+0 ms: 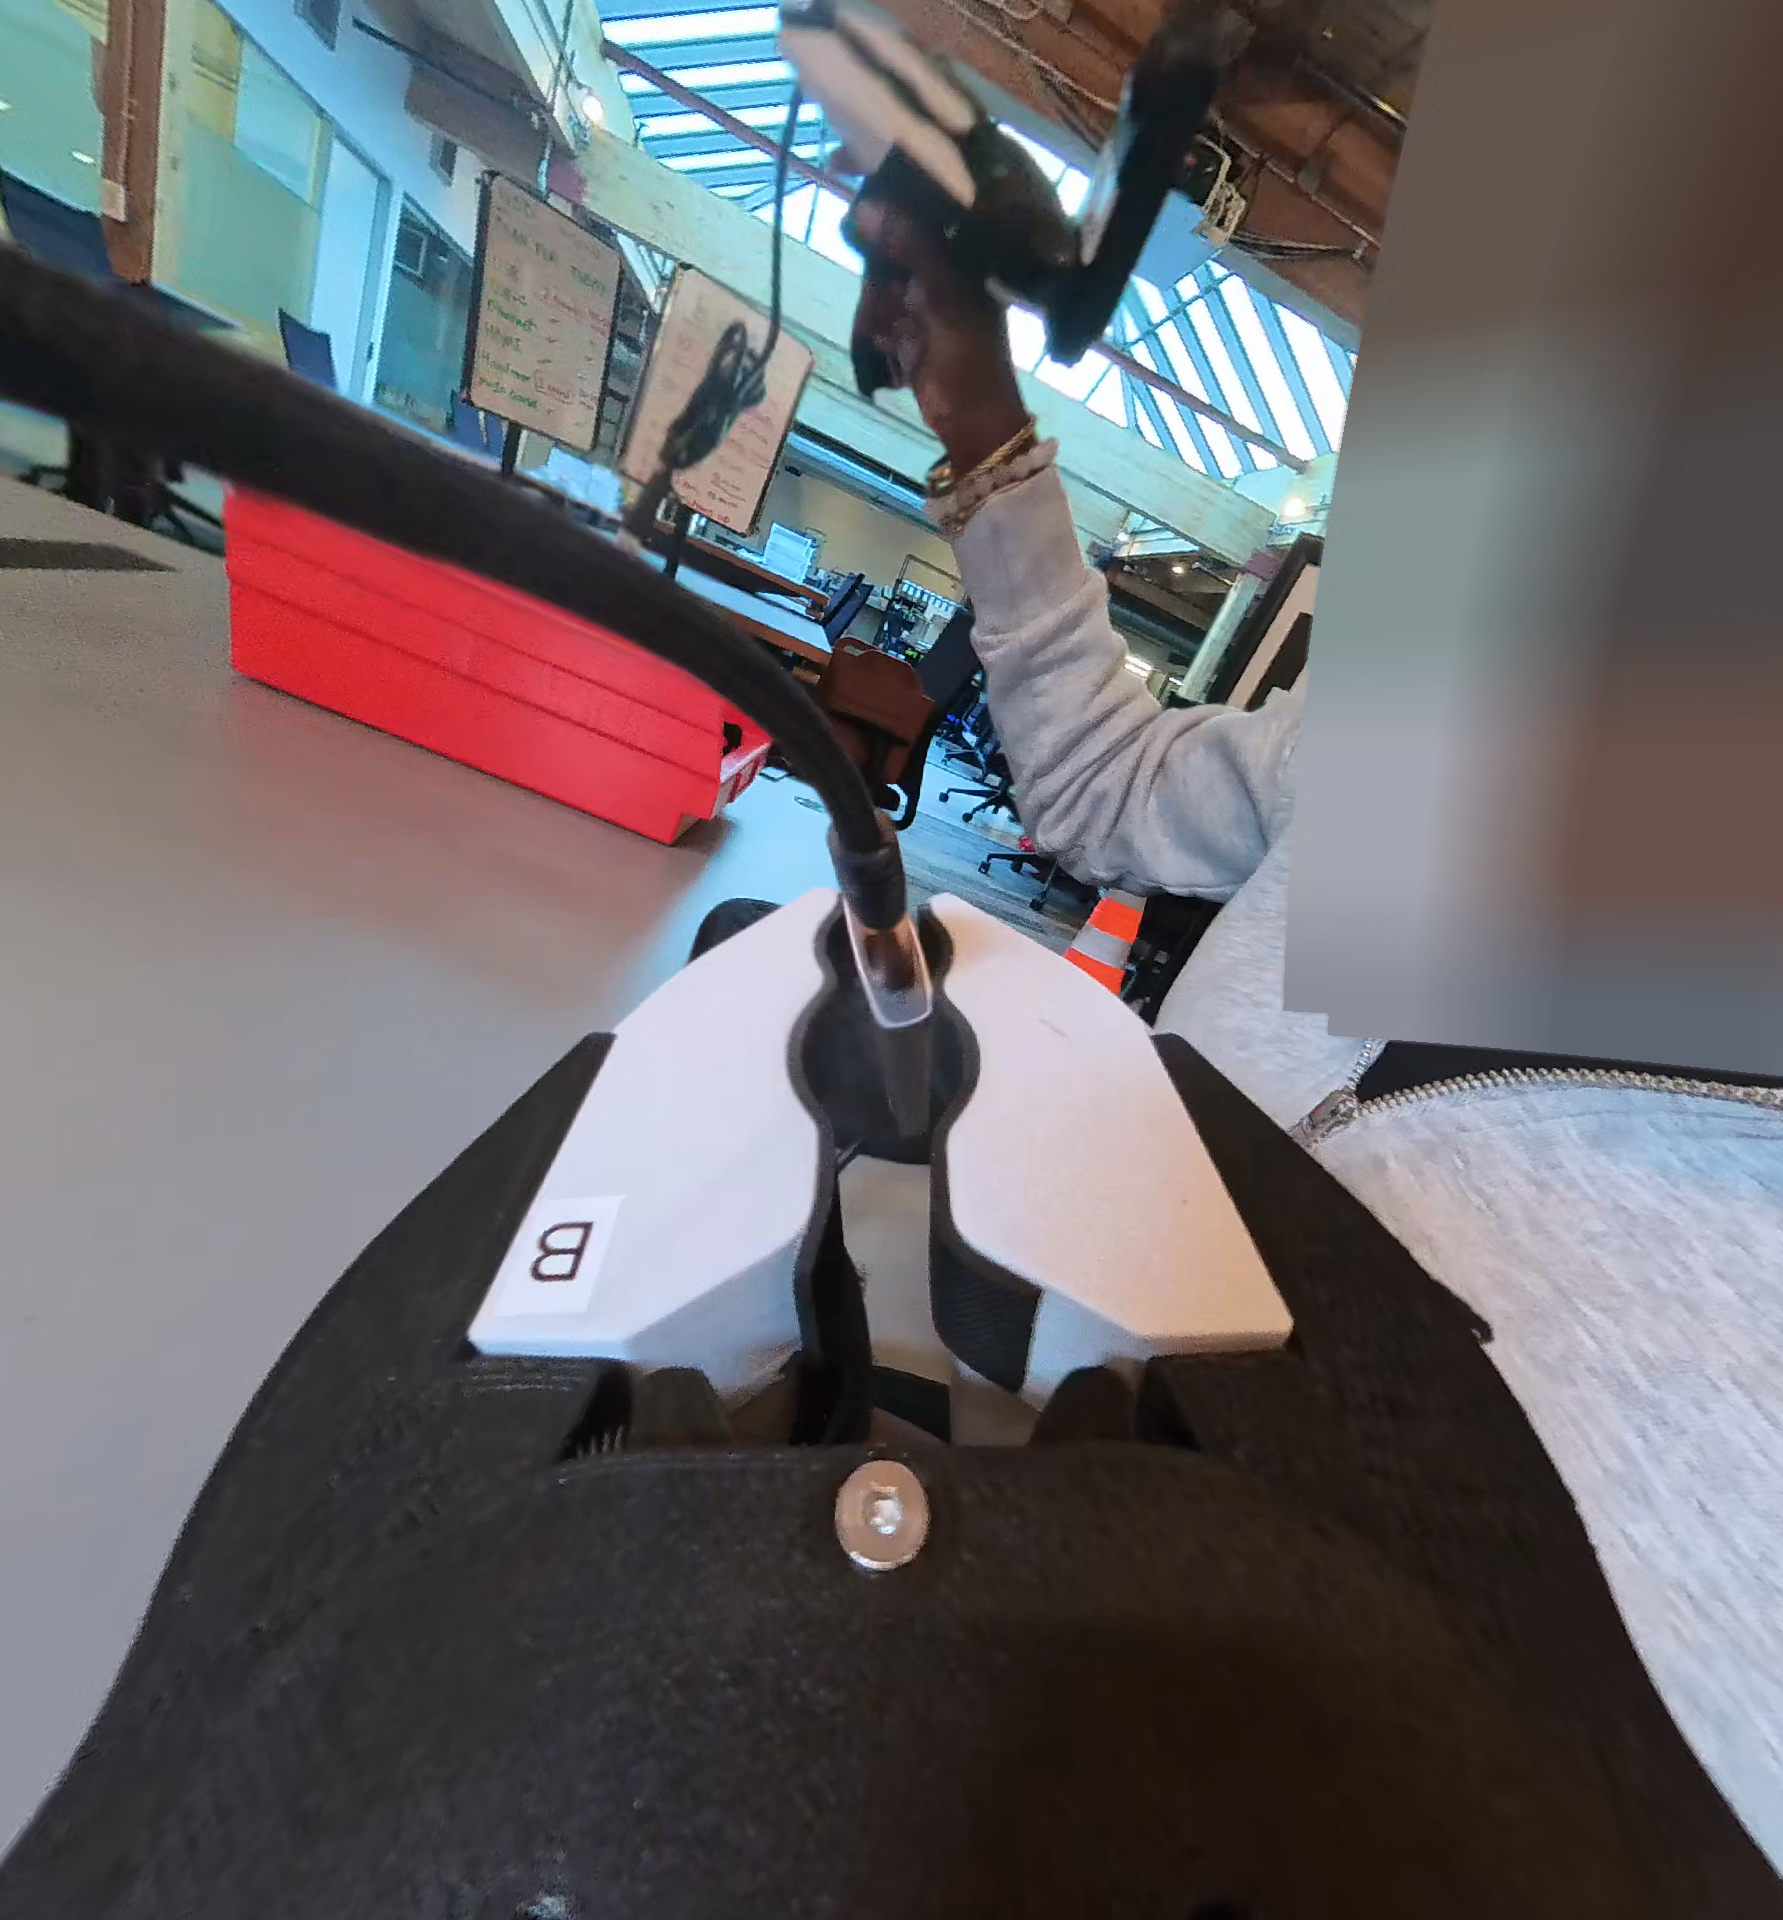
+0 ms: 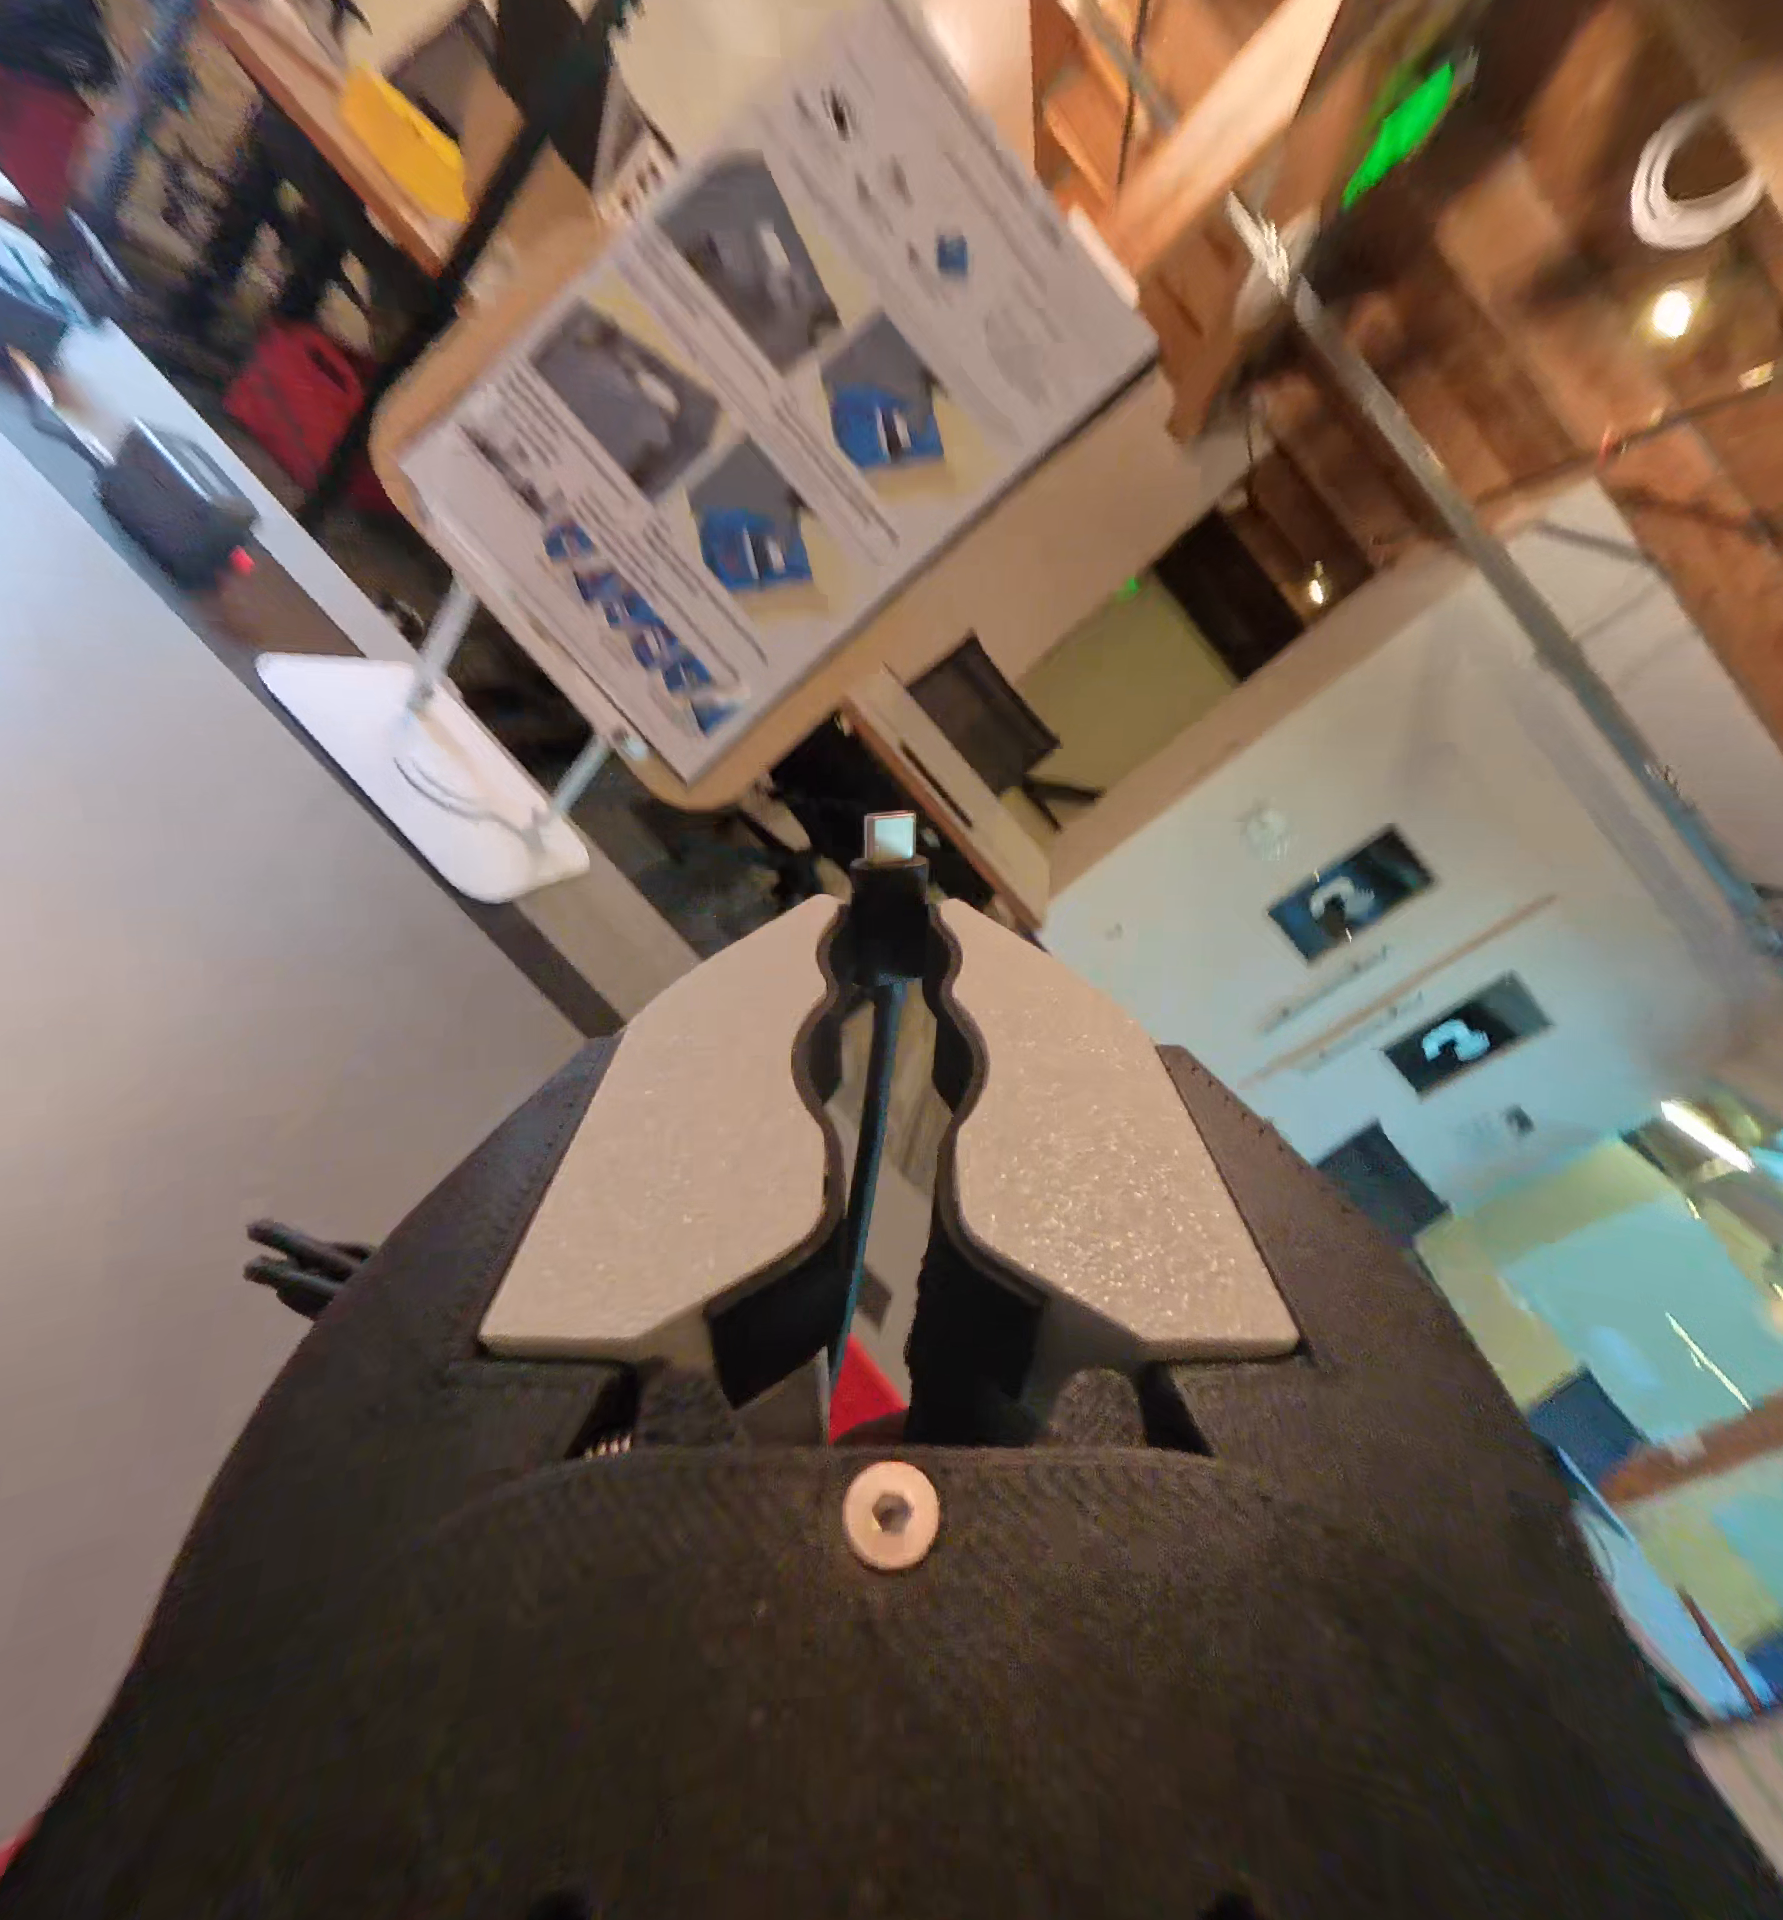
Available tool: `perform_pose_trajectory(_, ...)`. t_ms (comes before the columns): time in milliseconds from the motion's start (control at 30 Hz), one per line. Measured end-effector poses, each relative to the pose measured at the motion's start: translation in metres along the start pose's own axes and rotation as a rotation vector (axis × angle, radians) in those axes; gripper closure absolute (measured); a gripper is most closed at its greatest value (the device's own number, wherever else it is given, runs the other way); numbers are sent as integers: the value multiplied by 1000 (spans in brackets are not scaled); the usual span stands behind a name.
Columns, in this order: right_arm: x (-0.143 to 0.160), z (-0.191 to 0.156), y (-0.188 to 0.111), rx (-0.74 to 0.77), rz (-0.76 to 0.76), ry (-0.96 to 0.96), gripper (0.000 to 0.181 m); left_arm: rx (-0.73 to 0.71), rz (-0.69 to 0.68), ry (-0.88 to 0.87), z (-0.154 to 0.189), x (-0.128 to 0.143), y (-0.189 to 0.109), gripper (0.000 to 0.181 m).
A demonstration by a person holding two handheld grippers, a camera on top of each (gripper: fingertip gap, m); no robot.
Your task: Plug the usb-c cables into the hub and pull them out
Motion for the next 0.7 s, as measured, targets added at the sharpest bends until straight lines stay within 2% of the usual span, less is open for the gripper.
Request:
perform_pose_trajectory(133, 45, 7, -10, 90, -162, 6, 169, 16, -23, 56, 5, 1, 2, 172)
perform_pose_trajectory(300, 110, -17, -8, 81, -271, 31, 169, 23, -22, 26, 2, 1, 2, 172)
perform_pose_trajectory(433, 170, -50, -1, -79, -462, 100, 169, 22, -16, 34, 3, 1, 2, 172)
perform_pose_trajectory(533, 204, -75, 2, -282, -610, 151, 168, 24, -26, 24, 2, 1, 2, 172)
perform_pose_trajectory(633, 222, -88, 5, -403, -735, 204, 164, 25, -24, 21, 2, 1, 2, 172)
perform_pose_trajectory(700, 225, -89, 8, -432, -776, 249, 147, 22, -25, 24, 2, 1, 2, 172)
Point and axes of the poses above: each gripper's, where its closed fingertips meet, y out along the fingers, x out of its underside, z = x × y across the jaws, the point moved 9 cm from there along -y, back along the fingers, and after that the axes turned 4 degrees about -z, right-handed, at the moved point
